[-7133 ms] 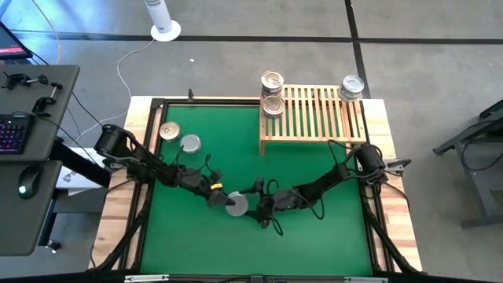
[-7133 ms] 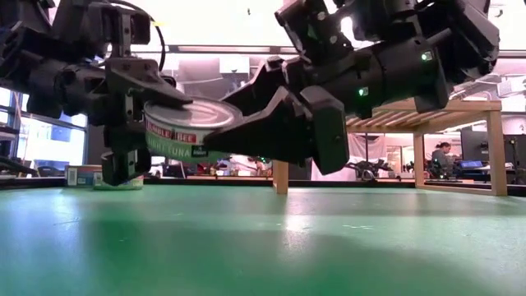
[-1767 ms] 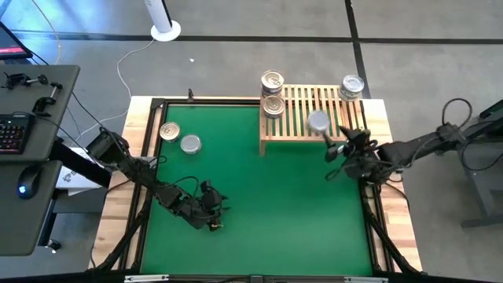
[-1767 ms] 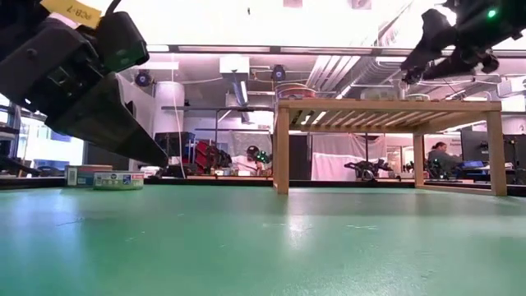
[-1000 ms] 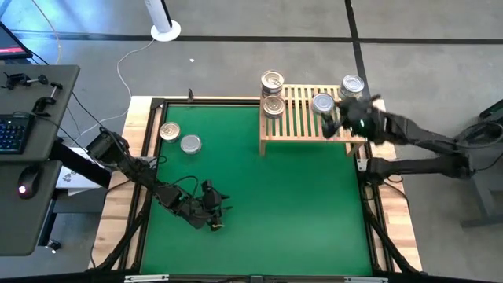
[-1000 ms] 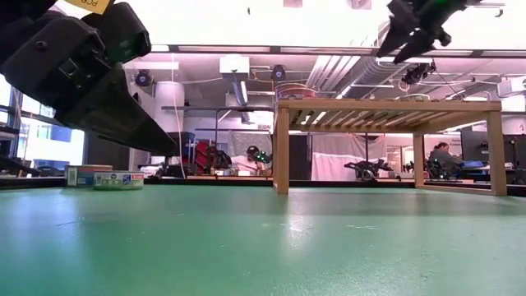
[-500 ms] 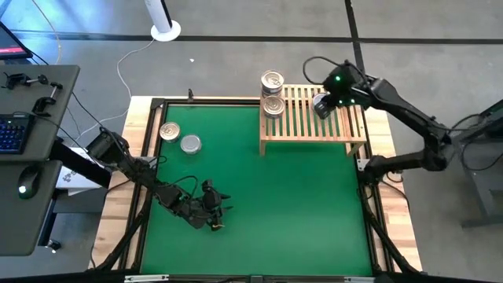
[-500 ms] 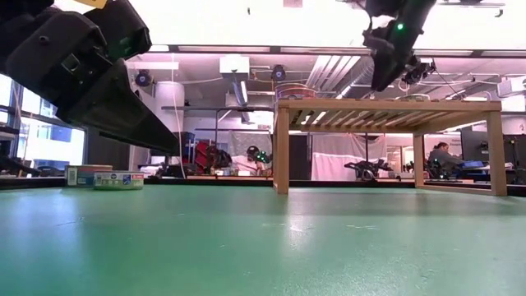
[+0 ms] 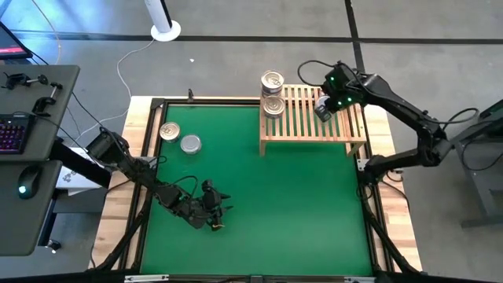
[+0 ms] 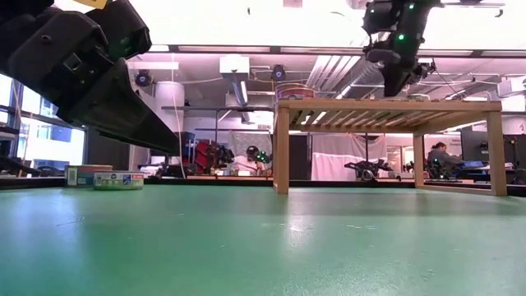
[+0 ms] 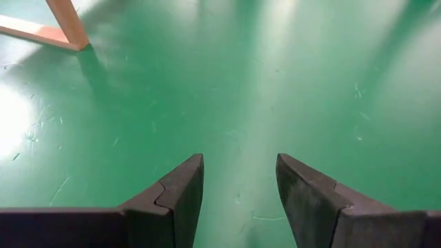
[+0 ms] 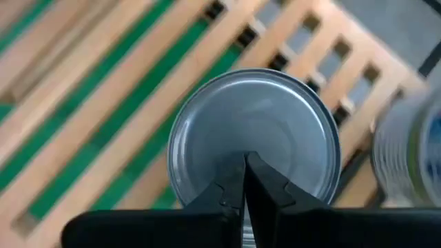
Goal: Stack canned seafood by type on shelf
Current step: Put the green tuna can on the shelf aligned with the stacked green tuna cans, then stack the green tuna can on top of the green tuna can on the shelf
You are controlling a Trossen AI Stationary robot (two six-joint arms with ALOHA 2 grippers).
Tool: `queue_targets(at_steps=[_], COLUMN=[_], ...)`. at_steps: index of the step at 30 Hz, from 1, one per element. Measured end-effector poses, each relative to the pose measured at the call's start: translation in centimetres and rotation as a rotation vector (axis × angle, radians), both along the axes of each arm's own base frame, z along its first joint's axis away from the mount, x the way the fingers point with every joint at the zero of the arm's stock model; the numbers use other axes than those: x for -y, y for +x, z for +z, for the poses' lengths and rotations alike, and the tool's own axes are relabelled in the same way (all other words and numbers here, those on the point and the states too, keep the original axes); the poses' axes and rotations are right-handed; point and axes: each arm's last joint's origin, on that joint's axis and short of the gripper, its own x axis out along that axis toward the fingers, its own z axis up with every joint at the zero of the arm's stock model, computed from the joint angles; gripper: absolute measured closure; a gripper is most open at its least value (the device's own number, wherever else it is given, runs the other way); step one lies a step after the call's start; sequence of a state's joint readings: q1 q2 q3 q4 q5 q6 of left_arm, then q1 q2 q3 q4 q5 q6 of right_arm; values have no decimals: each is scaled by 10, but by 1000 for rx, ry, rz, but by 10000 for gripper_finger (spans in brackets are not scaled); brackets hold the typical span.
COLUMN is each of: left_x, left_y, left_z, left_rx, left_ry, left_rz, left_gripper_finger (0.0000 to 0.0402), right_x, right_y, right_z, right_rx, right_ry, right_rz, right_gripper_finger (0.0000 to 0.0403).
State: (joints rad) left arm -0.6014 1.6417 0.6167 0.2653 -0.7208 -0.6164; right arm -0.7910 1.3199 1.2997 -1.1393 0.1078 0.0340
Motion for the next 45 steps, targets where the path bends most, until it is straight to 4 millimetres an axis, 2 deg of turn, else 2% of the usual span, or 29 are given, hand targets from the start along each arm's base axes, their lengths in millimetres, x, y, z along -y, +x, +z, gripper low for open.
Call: queue_targets(at_steps=[6,10,23,35,39,45], left_x=[0,0,0,0,0,0], left_y=[0,0,0,0,0,0], left_z=[0,0,0,0,0,0], left_rx=[2,3,3,3,3,2], left_ry=[0,0,0,0,-1,-1], left_rz=[1,1,1,1,1,0], left_gripper_finger=[232,232,232,232,232,232], right_x=[-16,-22,-9,-11,-14,-22], right_y=[-17,-28,-45,-46,-48,-54], right_z=[3,5,5,8,12,20], right_rx=[-75,-183,-235,-220,-187,-159], right_ry=[81,42,6,-9,-33,-67], right_rz=[-54,-112,-207,-203,-204,-175], right_gripper_finger=[399,401,402,399,367,275])
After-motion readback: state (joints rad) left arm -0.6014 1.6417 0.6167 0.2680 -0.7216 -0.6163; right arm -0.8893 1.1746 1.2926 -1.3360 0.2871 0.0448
